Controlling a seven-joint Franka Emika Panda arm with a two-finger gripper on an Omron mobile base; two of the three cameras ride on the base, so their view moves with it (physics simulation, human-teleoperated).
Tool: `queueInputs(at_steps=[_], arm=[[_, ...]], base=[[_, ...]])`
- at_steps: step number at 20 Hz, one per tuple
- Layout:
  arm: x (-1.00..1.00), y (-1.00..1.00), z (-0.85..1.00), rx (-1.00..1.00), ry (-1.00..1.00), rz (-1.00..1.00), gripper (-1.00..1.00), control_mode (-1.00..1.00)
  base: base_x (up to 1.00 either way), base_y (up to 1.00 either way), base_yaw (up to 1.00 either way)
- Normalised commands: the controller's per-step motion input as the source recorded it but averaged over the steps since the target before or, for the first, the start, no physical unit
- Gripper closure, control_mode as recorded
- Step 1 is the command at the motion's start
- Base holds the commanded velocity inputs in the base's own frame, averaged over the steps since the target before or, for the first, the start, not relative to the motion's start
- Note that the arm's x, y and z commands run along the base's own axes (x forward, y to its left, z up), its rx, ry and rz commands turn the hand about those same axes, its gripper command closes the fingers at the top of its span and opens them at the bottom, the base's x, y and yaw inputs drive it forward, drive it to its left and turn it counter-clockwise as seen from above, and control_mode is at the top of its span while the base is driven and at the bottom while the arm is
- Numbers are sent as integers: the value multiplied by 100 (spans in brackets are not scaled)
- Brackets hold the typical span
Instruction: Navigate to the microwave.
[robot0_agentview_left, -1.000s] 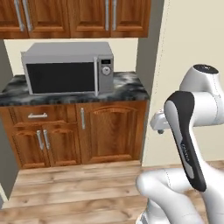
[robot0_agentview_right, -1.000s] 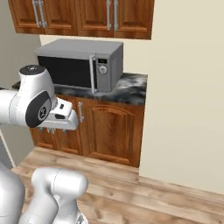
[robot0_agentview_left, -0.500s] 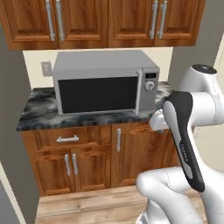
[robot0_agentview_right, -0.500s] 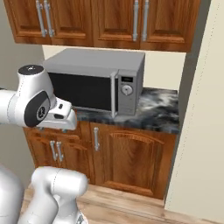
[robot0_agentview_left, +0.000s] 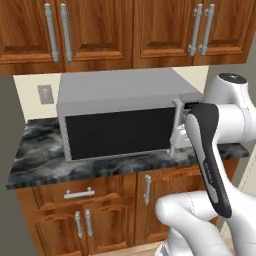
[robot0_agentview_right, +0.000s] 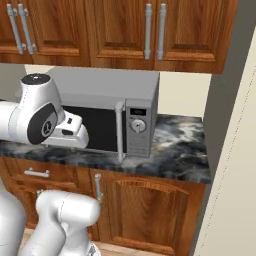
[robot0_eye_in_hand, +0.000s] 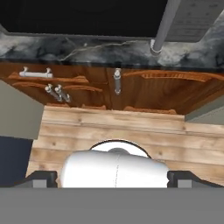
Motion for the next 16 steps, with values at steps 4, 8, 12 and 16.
queueInputs(at_steps=[4, 8, 12, 16], arm=[[0, 0, 0, 0, 0, 0, -100, 100], [0, 0, 0, 0, 0, 0, -100, 100], [0, 0, 0, 0, 0, 0, -100, 100], [0, 0, 0, 0, 0, 0, -100, 100]], base=[[63, 13, -12], [51, 31, -1], [57, 18, 0], [48, 10, 0]])
